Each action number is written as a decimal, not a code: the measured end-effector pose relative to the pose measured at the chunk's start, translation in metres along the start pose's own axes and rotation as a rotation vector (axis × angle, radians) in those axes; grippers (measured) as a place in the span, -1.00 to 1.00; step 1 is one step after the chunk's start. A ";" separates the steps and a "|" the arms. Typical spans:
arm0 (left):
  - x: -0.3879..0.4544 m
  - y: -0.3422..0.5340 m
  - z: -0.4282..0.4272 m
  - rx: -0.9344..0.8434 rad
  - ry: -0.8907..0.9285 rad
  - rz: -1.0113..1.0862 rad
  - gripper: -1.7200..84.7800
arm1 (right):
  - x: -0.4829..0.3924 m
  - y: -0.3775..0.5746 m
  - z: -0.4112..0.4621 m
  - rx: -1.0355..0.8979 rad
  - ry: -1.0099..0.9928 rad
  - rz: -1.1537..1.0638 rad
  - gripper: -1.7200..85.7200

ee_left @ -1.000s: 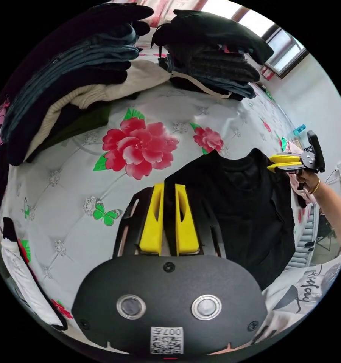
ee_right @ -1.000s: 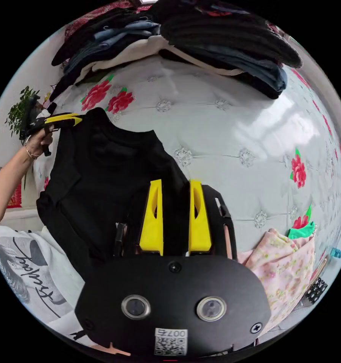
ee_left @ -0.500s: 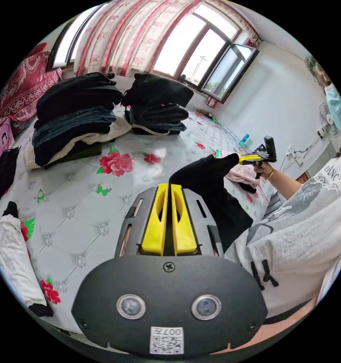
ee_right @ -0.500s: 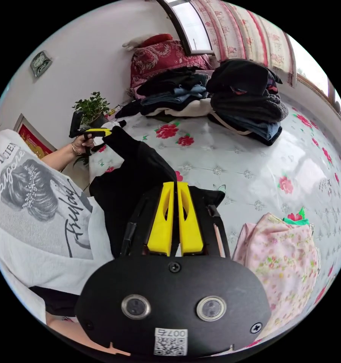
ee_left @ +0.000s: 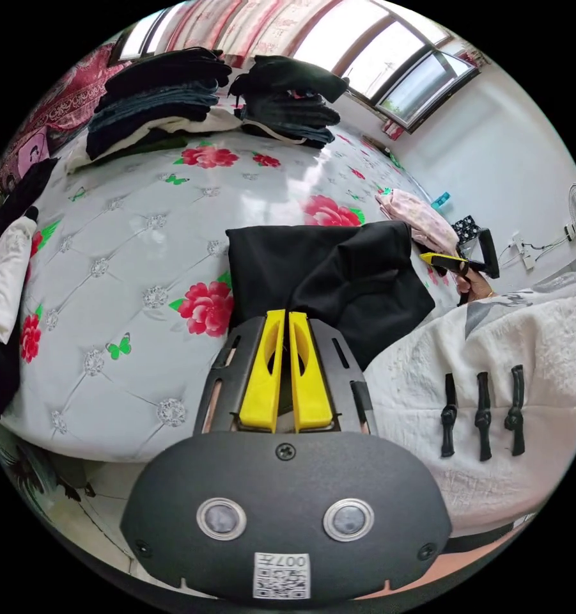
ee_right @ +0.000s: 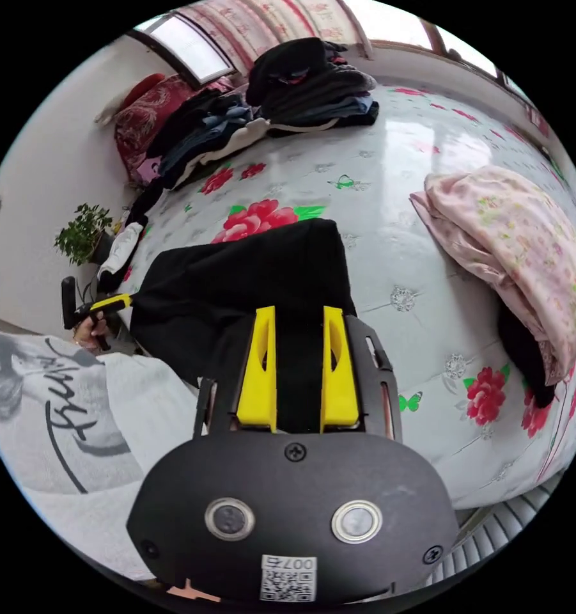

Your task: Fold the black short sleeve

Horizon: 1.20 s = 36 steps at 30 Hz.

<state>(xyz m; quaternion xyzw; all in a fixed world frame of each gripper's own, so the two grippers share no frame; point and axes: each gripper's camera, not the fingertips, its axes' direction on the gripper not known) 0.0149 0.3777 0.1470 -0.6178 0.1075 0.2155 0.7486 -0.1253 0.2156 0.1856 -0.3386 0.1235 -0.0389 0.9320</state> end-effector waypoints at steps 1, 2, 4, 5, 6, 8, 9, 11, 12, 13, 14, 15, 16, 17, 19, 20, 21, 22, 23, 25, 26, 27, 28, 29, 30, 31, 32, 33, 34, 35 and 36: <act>-0.002 -0.001 -0.001 0.008 0.006 -0.003 -0.98 | 0.008 -0.004 0.004 0.019 -0.008 0.058 -0.84; -0.006 -0.004 -0.004 0.026 0.014 -0.009 -0.98 | 0.014 -0.008 0.007 0.036 -0.045 0.097 -0.84; -0.013 -0.006 -0.009 0.046 0.032 -0.012 -0.98 | 0.020 -0.013 0.015 0.029 -0.053 0.130 -0.85; -0.014 -0.006 -0.010 0.049 0.034 -0.012 -0.98 | 0.022 -0.015 0.024 0.002 -0.018 0.135 -0.87; -0.016 -0.006 -0.011 0.052 0.031 -0.014 -0.98 | 0.022 -0.015 0.027 -0.013 0.001 0.135 -0.89; -0.018 -0.006 -0.012 0.052 0.029 -0.015 -0.98 | 0.024 -0.015 0.034 -0.047 0.080 0.128 -0.93; -0.018 -0.005 -0.012 0.053 0.029 -0.011 -0.98 | 0.023 -0.015 0.033 -0.050 0.091 0.124 -0.94; -0.019 -0.005 -0.013 0.054 0.026 -0.006 -0.98 | 0.021 -0.011 0.023 -0.036 0.038 0.065 -0.95; -0.019 -0.004 -0.013 0.054 0.027 -0.004 -0.98 | 0.020 -0.010 0.019 -0.028 0.029 0.051 -0.95; -0.020 -0.004 -0.013 0.054 0.029 -0.004 -0.98 | 0.019 -0.006 0.011 -0.008 0.022 0.034 -0.95; -0.022 -0.004 -0.013 0.054 0.032 -0.007 -0.98 | 0.019 -0.003 0.002 0.012 0.023 0.025 -0.95; -0.024 -0.004 -0.012 0.054 0.035 -0.012 -0.98 | 0.020 -0.001 -0.001 0.023 0.032 0.027 -0.95; -0.025 -0.004 -0.012 0.054 0.037 -0.015 -0.98 | 0.022 0.002 -0.007 0.045 0.067 0.046 -0.94; -0.027 -0.004 -0.011 0.054 0.041 -0.020 -0.98 | 0.026 0.005 -0.008 0.053 0.100 0.065 -0.92; -0.029 -0.005 -0.011 0.058 0.045 -0.022 -0.98 | 0.035 0.007 -0.001 0.032 0.085 0.093 -0.90; -0.030 -0.006 -0.011 0.059 0.047 -0.022 -0.98 | 0.042 0.007 0.007 0.007 0.041 0.117 -0.90; -0.031 -0.007 -0.010 0.058 0.047 -0.024 -0.98 | 0.045 0.006 0.012 -0.007 0.026 0.129 -0.90; -0.031 -0.007 -0.010 0.058 0.046 -0.025 -0.98 | 0.047 0.005 0.020 -0.031 0.016 0.138 -0.91; -0.031 -0.008 -0.010 0.056 0.042 -0.024 -0.98 | 0.045 0.004 0.023 -0.037 0.045 0.131 -0.93; -0.032 -0.009 -0.012 0.048 0.039 -0.019 -0.98 | 0.035 0.005 0.017 -0.005 0.112 0.085 -0.95; -0.031 -0.010 -0.013 0.047 0.034 -0.011 -0.98 | 0.026 0.007 0.008 0.031 0.139 0.047 -0.95; -0.030 -0.010 -0.015 0.046 0.029 -0.003 -0.98 | 0.022 0.009 0.003 0.047 0.151 0.028 -0.96; -0.030 -0.010 -0.017 0.046 0.028 0.001 -0.98 | 0.016 0.012 -0.008 0.068 0.167 -0.010 -0.96; -0.029 -0.010 -0.019 0.046 0.027 0.008 -0.98 | 0.009 0.016 -0.020 0.083 0.164 -0.047 -0.96; -0.027 -0.010 -0.023 0.049 0.029 0.018 -0.98 | 0.008 0.018 -0.027 0.086 0.148 -0.057 -0.96; -0.026 -0.010 -0.025 0.050 0.032 0.024 -0.98 | 0.006 0.023 -0.042 0.094 0.091 -0.057 -0.96; -0.022 -0.009 -0.031 0.053 0.041 0.043 -0.98 | 0.006 0.030 -0.060 0.113 0.016 -0.044 -0.96; -0.017 -0.007 -0.037 0.056 0.042 0.069 -0.98 | 0.007 0.034 -0.069 0.124 -0.028 -0.038 -0.96; -0.013 -0.003 -0.041 0.050 0.029 0.092 -0.98 | 0.009 0.045 -0.085 0.143 -0.109 -0.028 -0.96; -0.013 -0.001 -0.042 0.041 0.021 0.098 -0.98 | 0.014 0.057 -0.095 0.147 -0.156 -0.006 -0.96; -0.013 0.005 -0.041 0.016 0.006 0.100 -0.98 | 0.017 0.063 -0.098 0.144 -0.166 0.010 -0.96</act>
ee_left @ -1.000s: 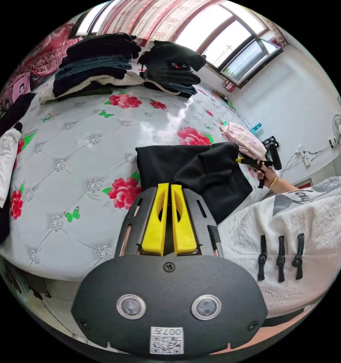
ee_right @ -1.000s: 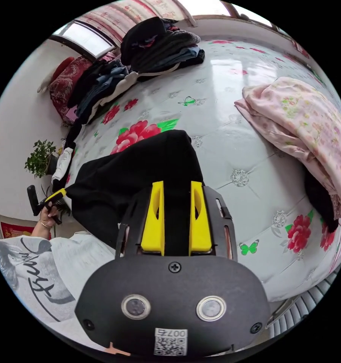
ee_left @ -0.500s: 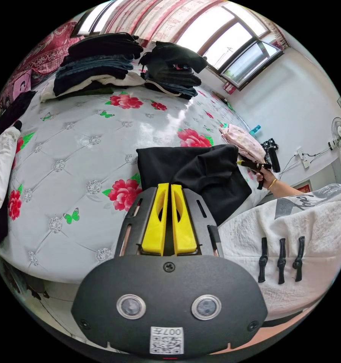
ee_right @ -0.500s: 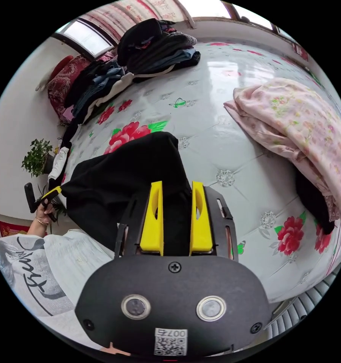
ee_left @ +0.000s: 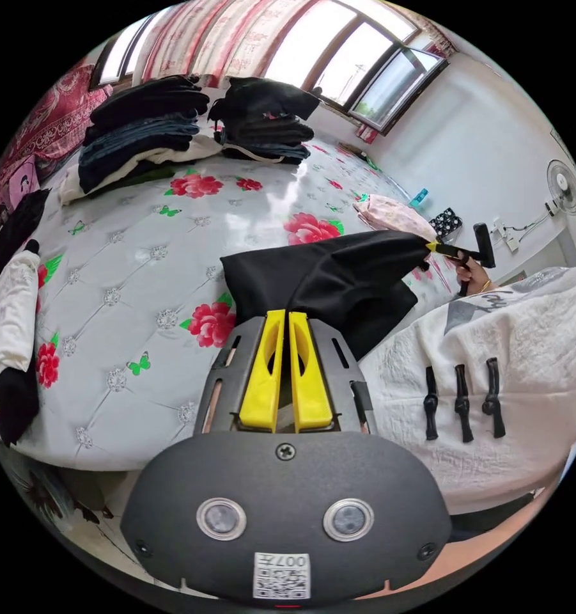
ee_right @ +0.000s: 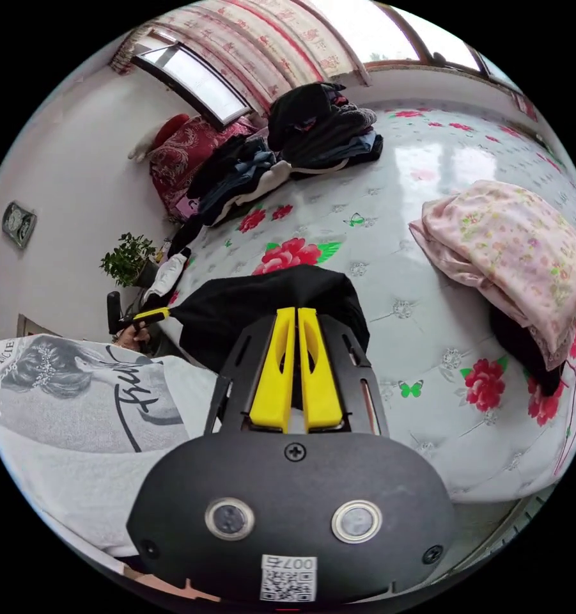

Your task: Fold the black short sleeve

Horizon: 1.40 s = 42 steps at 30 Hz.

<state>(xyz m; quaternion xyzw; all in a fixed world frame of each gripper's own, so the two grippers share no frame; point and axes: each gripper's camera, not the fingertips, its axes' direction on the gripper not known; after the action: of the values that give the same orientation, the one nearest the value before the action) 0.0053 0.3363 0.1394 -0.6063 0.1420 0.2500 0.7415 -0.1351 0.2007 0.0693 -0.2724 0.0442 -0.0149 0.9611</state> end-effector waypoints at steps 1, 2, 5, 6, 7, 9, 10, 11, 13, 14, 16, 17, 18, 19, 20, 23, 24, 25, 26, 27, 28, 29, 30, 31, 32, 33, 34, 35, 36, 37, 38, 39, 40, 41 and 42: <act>-0.001 0.003 0.002 -0.017 -0.005 -0.003 -0.98 | 0.005 0.012 -0.003 -0.016 0.003 0.027 -0.96; -0.006 0.010 0.010 -0.055 -0.007 -0.019 -0.98 | 0.013 0.025 0.000 -0.046 0.010 0.063 -0.96; -0.024 0.027 0.039 -0.125 0.039 -0.104 -0.98 | 0.040 0.051 0.026 -0.130 -0.018 0.185 -0.95; -0.030 0.031 0.051 -0.143 0.068 -0.143 -0.97 | 0.045 0.055 0.034 -0.141 -0.004 0.203 -0.94; -0.031 0.033 0.055 -0.146 0.073 -0.151 -0.97 | 0.052 0.061 0.047 -0.164 0.029 0.236 -0.93; -0.029 0.036 0.061 -0.160 0.055 -0.156 -0.97 | 0.053 0.065 0.059 -0.187 0.098 0.242 -0.89; -0.027 0.037 0.059 -0.158 0.050 -0.152 -0.97 | 0.051 0.066 0.060 -0.177 0.132 0.247 -0.86; -0.025 0.040 0.054 -0.157 0.027 -0.147 -0.96 | 0.048 0.068 0.056 -0.142 0.134 0.250 -0.84; -0.026 0.048 0.043 -0.163 -0.022 -0.162 -0.96 | 0.048 0.075 0.049 -0.089 0.139 0.290 -0.81; -0.027 0.056 0.034 -0.152 -0.053 -0.180 -0.96 | 0.050 0.083 0.046 -0.057 0.152 0.332 -0.79; -0.029 0.064 0.016 -0.100 -0.081 -0.219 -0.97 | 0.055 0.096 0.048 -0.027 0.134 0.410 -0.77; -0.026 0.066 0.004 -0.048 -0.085 -0.229 -0.96 | 0.059 0.103 0.053 -0.023 0.096 0.455 -0.76; -0.019 0.063 -0.006 0.009 -0.073 -0.212 -0.96 | 0.060 0.106 0.057 -0.023 0.068 0.472 -0.76; -0.015 0.060 -0.009 0.034 -0.065 -0.200 -0.96 | 0.057 0.111 0.057 0.030 0.068 0.488 -0.76; -0.006 0.051 -0.010 0.073 -0.044 -0.173 -0.94 | 0.055 0.111 0.060 0.045 0.051 0.497 -0.76; 0.017 0.025 0.016 0.092 0.066 -0.100 -0.90 | 0.047 0.103 0.075 0.080 -0.024 0.547 -0.77; 0.024 0.016 0.036 0.058 0.104 -0.083 -0.89 | 0.045 0.100 0.078 0.075 -0.019 0.553 -0.77; 0.026 0.014 0.047 0.028 0.119 -0.073 -0.88 | 0.039 0.093 0.086 0.056 0.004 0.544 -0.79; 0.030 0.012 0.072 -0.053 0.124 -0.050 -0.89 | 0.034 0.086 0.094 0.024 0.041 0.526 -0.81; 0.031 0.015 0.097 -0.157 0.090 -0.048 -0.90 | 0.033 0.082 0.097 0.002 0.053 0.522 -0.82; 0.029 0.022 0.101 -0.131 0.096 -0.062 -0.93 | 0.030 0.073 0.100 -0.025 0.060 0.513 -0.83; 0.025 0.025 0.097 -0.087 0.110 -0.090 -0.94 | 0.024 0.064 0.097 -0.017 0.048 0.484 -0.83; 0.016 0.029 0.091 -0.064 0.142 -0.175 -0.94 | 0.021 0.059 0.093 -0.006 0.038 0.465 -0.84; 0.012 0.032 0.088 -0.047 0.163 -0.198 -0.94 | 0.010 0.047 0.085 0.017 0.017 0.423 -0.84; 0.009 0.040 0.077 0.011 0.191 -0.210 -0.94 | -0.005 0.032 0.078 0.040 0.005 0.371 -0.84; 0.006 0.049 0.066 0.063 0.185 -0.218 -0.94 | -0.016 0.023 0.074 0.051 0.003 0.336 -0.84; 0.001 0.058 0.058 0.092 0.166 -0.233 -0.93 | -0.042 0.005 0.070 0.068 -0.005 0.247 -0.83; -0.002 0.063 0.055 0.100 0.157 -0.247 -0.93 | -0.075 -0.014 0.071 0.075 -0.021 0.139 -0.83; -0.009 0.074 0.050 0.119 0.149 -0.285 -0.92 | -0.092 -0.023 0.073 0.071 -0.031 0.082 -0.83; -0.012 0.080 0.048 0.134 0.149 -0.306 -0.92 | -0.129 -0.039 0.081 0.049 -0.058 -0.037 -0.83; -0.020 0.093 0.045 0.167 0.156 -0.356 -0.91 | -0.169 -0.052 0.095 0.010 -0.094 -0.164 -0.83; -0.028 0.106 0.043 0.195 0.166 -0.414 -0.90 | -0.189 -0.057 0.104 -0.014 -0.112 -0.226 -0.83; -0.032 0.113 0.043 0.208 0.172 -0.444 -0.89 | -0.227 -0.064 0.125 -0.069 -0.151 -0.343 -0.83; -0.038 0.127 0.043 0.240 0.188 -0.498 -0.87 | -0.263 -0.067 0.149 -0.133 -0.198 -0.457 -0.83; -0.042 0.140 0.043 0.269 0.201 -0.541 -0.86 | -0.278 -0.067 0.163 -0.169 -0.220 -0.505 -0.83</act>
<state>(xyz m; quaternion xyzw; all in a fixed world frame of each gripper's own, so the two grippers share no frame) -0.1092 0.3895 0.0548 -0.5403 0.0799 -0.0383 0.8368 -0.3969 0.2437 0.2638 -0.3540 -0.1286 -0.2206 0.8997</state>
